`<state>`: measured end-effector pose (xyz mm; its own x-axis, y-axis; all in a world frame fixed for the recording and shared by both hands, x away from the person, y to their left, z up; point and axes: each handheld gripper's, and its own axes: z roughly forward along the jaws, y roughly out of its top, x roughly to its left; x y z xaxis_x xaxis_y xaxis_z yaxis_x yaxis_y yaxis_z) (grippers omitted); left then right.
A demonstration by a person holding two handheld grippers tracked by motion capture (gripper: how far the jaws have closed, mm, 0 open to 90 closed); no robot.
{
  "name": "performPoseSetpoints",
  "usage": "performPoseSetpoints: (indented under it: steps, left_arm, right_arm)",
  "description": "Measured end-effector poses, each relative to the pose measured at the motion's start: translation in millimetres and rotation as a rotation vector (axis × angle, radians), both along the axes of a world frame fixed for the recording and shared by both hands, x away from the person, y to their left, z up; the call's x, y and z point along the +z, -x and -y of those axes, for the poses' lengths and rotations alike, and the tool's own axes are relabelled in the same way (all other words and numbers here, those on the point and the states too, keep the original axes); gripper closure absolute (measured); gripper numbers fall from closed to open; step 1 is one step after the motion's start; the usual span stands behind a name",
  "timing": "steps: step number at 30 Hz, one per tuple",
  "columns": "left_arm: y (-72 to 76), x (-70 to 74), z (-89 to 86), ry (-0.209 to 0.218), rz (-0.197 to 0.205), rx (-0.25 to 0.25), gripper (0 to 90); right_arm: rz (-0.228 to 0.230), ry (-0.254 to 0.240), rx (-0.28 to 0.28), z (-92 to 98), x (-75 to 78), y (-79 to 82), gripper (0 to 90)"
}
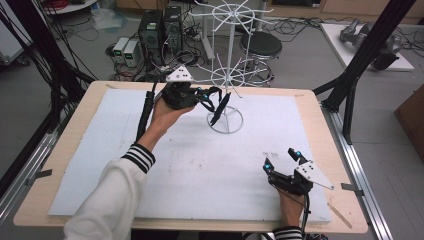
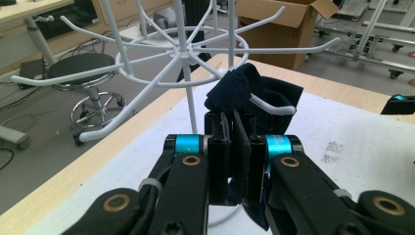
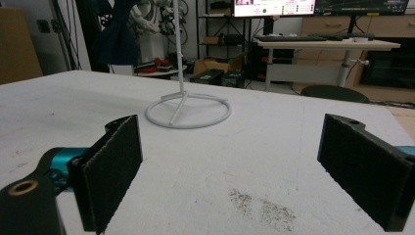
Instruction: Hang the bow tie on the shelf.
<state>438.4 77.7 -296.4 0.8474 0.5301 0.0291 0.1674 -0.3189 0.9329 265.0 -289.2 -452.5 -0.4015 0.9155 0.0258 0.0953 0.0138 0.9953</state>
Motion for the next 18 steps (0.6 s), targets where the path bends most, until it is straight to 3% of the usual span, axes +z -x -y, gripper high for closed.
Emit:
performPoseSetpoints:
  steps: [6,10,13,18]
  left_arm:
    - [1.3,-2.9,2.0,-0.024,0.001,0.034,67.8]
    - [1.1,-8.7,5.9,-0.060,0.016,0.071,45.2]
    - [0.0,-14.5,4.3,-0.058,0.013,0.092,31.8]
    - [7.0,-23.8,-6.2,-0.036,0.031,0.085,22.9]
  right_arm:
    - [-0.005,-0.007,-0.002,-0.3,-0.1,0.7,8.5]
    - [0.000,-0.005,-0.002,0.2,-0.1,0.1,8.5]
    - [-0.002,-0.007,0.000,-0.1,-0.1,0.5,8.4]
    - [0.004,-0.001,0.002,0.1,-0.1,0.5,8.4]
